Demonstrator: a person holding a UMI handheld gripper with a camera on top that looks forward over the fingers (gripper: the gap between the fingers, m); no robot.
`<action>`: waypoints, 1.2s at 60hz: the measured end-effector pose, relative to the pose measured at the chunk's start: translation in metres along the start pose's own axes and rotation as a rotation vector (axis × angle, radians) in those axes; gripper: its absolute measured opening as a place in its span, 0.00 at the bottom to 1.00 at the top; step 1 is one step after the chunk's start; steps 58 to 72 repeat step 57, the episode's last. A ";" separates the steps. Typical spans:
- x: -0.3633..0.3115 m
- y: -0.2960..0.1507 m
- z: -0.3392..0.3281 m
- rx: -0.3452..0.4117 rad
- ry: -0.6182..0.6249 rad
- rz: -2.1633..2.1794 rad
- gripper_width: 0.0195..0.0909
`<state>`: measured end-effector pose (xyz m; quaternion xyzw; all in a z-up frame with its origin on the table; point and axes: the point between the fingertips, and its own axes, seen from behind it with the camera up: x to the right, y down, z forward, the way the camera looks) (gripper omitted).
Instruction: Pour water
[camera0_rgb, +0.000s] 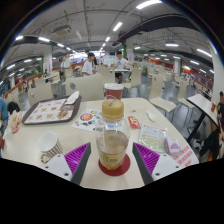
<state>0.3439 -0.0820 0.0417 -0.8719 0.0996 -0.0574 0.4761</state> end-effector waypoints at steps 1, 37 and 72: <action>-0.001 0.001 -0.004 -0.009 0.003 0.000 0.91; -0.085 0.017 -0.214 -0.149 0.018 -0.061 0.92; -0.102 0.004 -0.229 -0.113 -0.016 -0.132 0.92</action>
